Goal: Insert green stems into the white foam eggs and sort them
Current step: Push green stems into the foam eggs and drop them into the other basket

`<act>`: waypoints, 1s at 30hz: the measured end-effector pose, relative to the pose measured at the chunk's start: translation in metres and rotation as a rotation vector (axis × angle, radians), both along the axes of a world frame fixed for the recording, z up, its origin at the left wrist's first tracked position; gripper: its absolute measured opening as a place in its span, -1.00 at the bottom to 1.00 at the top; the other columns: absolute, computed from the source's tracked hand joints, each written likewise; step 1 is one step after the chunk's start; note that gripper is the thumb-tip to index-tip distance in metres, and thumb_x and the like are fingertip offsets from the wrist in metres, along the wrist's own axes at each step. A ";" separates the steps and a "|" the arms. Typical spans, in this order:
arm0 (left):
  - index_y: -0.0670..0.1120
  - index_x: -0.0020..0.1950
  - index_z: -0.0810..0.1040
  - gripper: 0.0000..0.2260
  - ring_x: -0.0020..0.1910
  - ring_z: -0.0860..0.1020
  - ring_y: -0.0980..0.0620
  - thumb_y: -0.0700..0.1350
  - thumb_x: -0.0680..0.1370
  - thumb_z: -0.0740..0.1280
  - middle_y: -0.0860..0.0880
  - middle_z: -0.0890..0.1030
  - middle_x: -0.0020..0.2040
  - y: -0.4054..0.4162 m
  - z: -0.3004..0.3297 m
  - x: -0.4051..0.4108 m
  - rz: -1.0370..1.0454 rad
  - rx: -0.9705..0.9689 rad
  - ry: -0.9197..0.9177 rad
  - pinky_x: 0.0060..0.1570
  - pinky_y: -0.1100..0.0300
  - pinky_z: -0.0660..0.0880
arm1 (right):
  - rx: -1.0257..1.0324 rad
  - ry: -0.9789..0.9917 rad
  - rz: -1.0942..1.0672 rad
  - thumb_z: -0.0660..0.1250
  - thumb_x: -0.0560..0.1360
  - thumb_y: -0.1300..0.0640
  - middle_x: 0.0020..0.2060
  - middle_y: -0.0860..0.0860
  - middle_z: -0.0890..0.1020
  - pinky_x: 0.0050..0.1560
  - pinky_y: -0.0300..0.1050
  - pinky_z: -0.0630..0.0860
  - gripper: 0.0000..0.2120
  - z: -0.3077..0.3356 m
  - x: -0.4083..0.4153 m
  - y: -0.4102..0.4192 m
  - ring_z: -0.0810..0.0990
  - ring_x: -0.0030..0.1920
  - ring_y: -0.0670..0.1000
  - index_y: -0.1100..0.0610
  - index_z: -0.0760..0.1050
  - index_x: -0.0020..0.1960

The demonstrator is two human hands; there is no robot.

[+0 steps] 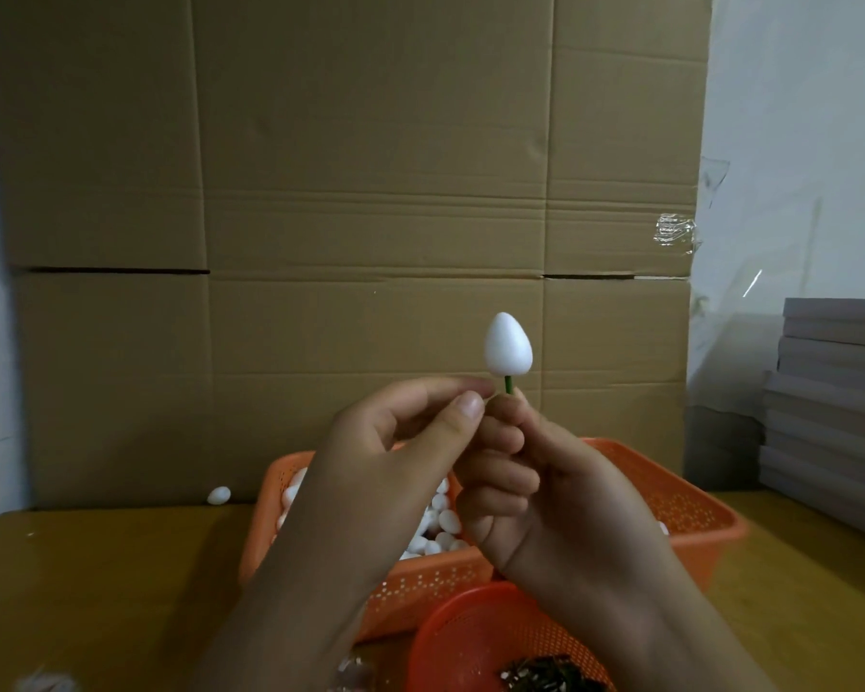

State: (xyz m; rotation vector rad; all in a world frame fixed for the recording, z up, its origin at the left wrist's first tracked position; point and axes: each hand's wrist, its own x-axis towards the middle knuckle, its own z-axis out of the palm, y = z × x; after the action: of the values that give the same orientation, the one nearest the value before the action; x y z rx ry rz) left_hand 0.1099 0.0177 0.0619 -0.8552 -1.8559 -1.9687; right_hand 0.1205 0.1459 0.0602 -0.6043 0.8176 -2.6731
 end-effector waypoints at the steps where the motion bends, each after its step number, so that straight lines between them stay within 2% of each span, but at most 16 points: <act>1: 0.06 0.01 0.70 -0.78 0.02 0.67 -0.06 0.02 0.43 0.35 -0.04 0.72 -0.10 0.001 0.000 0.001 0.008 0.001 0.008 0.12 -0.22 0.53 | -0.031 -0.014 0.055 0.24 0.53 0.17 -0.42 -0.02 0.42 -0.52 -0.33 0.30 -0.82 -0.001 0.000 -0.001 0.30 -0.52 -0.15 0.16 0.46 -0.24; 4: 0.11 -0.05 0.70 -0.87 -0.09 0.68 -0.04 0.08 0.45 0.45 -0.04 0.72 -0.16 0.001 0.001 0.003 -0.008 0.008 0.004 0.05 -0.22 0.56 | -0.087 -0.045 0.187 0.18 0.56 0.20 -0.41 0.01 0.42 -0.45 -0.28 0.23 -0.84 -0.005 0.000 -0.005 0.23 -0.47 -0.13 0.17 0.38 -0.19; 6: 0.11 -0.06 0.70 -0.79 -0.18 0.69 -0.05 0.12 0.36 0.42 -0.06 0.71 -0.19 0.001 0.001 0.004 -0.024 0.008 -0.025 -0.04 -0.17 0.58 | -0.077 -0.057 0.224 0.19 0.58 0.23 -0.40 0.03 0.42 -0.43 -0.27 0.23 -0.82 -0.008 0.000 -0.008 0.23 -0.47 -0.12 0.18 0.37 -0.20; 9: 0.09 -0.05 0.69 -0.72 -0.31 0.67 0.00 0.09 0.29 0.38 -0.06 0.70 -0.24 0.000 0.001 0.006 -0.073 0.011 -0.059 -0.34 0.09 0.60 | -0.074 -0.047 0.247 0.24 0.56 0.25 -0.42 0.03 0.41 -0.46 -0.26 0.25 -0.82 -0.011 0.000 -0.012 0.24 -0.48 -0.11 0.20 0.39 -0.22; 12: 0.05 0.07 0.66 -0.66 -0.25 0.66 0.06 0.05 0.32 0.38 -0.03 0.69 -0.21 -0.002 0.004 0.007 -0.097 0.009 -0.041 -0.38 0.20 0.58 | -0.067 -0.027 0.186 0.25 0.54 0.18 -0.44 -0.01 0.39 -0.49 -0.29 0.27 -0.82 -0.011 -0.001 -0.015 0.27 -0.52 -0.12 0.16 0.42 -0.23; 15: 0.02 0.06 0.68 -0.68 -0.27 0.64 0.04 0.06 0.34 0.40 -0.08 0.67 -0.21 -0.006 0.007 0.009 -0.143 0.075 -0.039 -0.45 0.14 0.57 | 0.039 0.001 0.003 0.29 0.56 0.11 -0.45 -0.06 0.37 -0.55 -0.33 0.29 -0.75 -0.011 -0.004 -0.013 0.31 -0.56 -0.15 0.12 0.47 -0.29; 19: 0.06 -0.03 0.69 -0.72 -0.27 0.65 -0.01 0.12 0.32 0.40 -0.06 0.69 -0.22 -0.009 0.007 0.008 -0.016 0.072 0.027 -0.32 -0.07 0.64 | 0.149 0.068 -0.136 0.28 0.48 0.07 -0.43 -0.04 0.39 -0.53 -0.31 0.29 -0.79 -0.012 -0.002 -0.015 0.30 -0.54 -0.14 0.12 0.50 -0.30; 22: 0.11 -0.05 0.69 -0.70 -0.15 0.68 0.02 0.17 0.29 0.39 0.00 0.70 -0.18 -0.011 0.006 0.006 0.067 0.085 0.044 -0.12 -0.25 0.60 | 0.168 0.093 -0.145 0.30 0.46 0.08 -0.44 -0.02 0.40 -0.53 -0.31 0.28 -0.80 -0.011 0.000 -0.017 0.31 -0.54 -0.14 0.13 0.51 -0.30; 24: 0.11 -0.03 0.69 -0.68 -0.07 0.68 0.03 0.18 0.28 0.39 0.03 0.71 -0.14 -0.012 0.006 0.006 0.096 0.090 0.053 -0.06 -0.27 0.58 | 0.169 0.092 -0.143 0.30 0.44 0.08 -0.45 -0.03 0.40 -0.54 -0.31 0.28 -0.81 -0.010 -0.001 -0.018 0.31 -0.55 -0.14 0.13 0.51 -0.31; 26: 0.13 -0.04 0.68 -0.71 -0.09 0.68 0.05 0.16 0.29 0.39 0.03 0.71 -0.15 -0.011 0.007 0.007 0.114 0.077 0.081 -0.07 -0.14 0.61 | 0.183 0.103 -0.141 0.28 0.47 0.09 -0.45 -0.03 0.40 -0.53 -0.31 0.29 -0.79 -0.011 -0.001 -0.017 0.31 -0.54 -0.14 0.13 0.51 -0.31; 28: 0.17 -0.08 0.68 -0.79 -0.22 0.68 0.13 0.13 0.33 0.38 0.02 0.71 -0.23 -0.009 0.007 0.009 0.125 0.069 0.115 -0.22 0.18 0.61 | 0.225 0.138 -0.131 0.26 0.50 0.08 -0.43 -0.02 0.44 -0.50 -0.30 0.33 -0.77 -0.013 -0.002 -0.016 0.36 -0.52 -0.13 0.12 0.54 -0.29; 30: 0.16 -0.12 0.68 -0.86 -0.33 0.65 0.15 0.11 0.37 0.42 -0.02 0.69 -0.26 -0.008 0.007 0.009 0.131 0.090 0.114 -0.37 0.33 0.54 | 0.316 0.171 -0.173 0.26 0.51 0.04 -0.38 0.00 0.53 -0.44 -0.29 0.40 -0.75 -0.014 -0.004 -0.014 0.45 -0.47 -0.11 0.11 0.60 -0.25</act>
State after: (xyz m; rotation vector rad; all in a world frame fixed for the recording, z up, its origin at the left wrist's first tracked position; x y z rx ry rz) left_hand 0.1191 0.0099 0.0688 -0.7813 -1.7012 -1.8689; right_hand 0.1169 0.1316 0.0461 -0.7155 1.3649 -2.5830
